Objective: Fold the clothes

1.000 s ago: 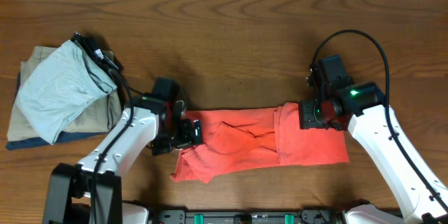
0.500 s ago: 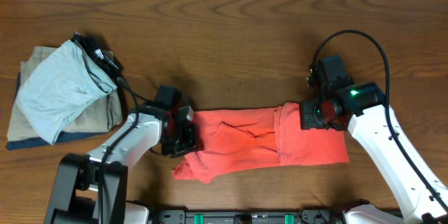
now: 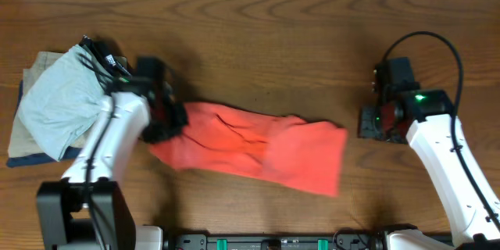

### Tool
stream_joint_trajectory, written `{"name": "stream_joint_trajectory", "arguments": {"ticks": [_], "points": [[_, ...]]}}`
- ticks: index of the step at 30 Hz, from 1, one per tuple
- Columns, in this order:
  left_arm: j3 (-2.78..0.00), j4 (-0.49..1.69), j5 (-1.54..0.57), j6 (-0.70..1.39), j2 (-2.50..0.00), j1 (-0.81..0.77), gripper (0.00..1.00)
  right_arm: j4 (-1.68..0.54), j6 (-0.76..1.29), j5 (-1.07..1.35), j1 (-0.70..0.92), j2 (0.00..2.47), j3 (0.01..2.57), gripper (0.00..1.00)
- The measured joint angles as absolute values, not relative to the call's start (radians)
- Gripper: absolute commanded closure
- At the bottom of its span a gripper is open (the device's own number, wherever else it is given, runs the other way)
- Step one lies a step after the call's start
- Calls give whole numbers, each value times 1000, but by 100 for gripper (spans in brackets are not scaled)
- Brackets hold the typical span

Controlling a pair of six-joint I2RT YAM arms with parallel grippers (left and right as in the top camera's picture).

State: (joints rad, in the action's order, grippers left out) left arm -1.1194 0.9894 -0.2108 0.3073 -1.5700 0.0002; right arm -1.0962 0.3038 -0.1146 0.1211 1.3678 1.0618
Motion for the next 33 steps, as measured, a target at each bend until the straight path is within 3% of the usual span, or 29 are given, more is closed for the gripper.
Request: {"name": "stream_joint_trajectory", "arguments": {"ticks": [4,8,19,20,22,23,28,33], "points": [[-1265,1083,-179,305,-1570,39,94,-1099,303,-118,82,1368,1062,41],[-1322,1126,-224,305,-1570,-25,94,-1100,303,-121,68,1368,1062,41],[-1325,1014,-325,385,-1572,-553,93,-1100,303,-123,63,1368,1062,41],[-1325,1000,-331,398,-1577,-603,83,-1100,303,-122,63,1368,1062,41],[-1325,983,-336,416,-1600,-681,50,-1100,303,-123,63,1368,1062,41],[-1325,976,-339,426,-1618,-716,41,-1100,303,-123,63,1368,1062,40],[-1325,974,-346,444,-1700,-802,39,-1100,302,-123,63,1368,1062,36],[-1326,1024,-334,414,-1693,-761,35,-1100,292,-120,63,1368,1062,30]]}}
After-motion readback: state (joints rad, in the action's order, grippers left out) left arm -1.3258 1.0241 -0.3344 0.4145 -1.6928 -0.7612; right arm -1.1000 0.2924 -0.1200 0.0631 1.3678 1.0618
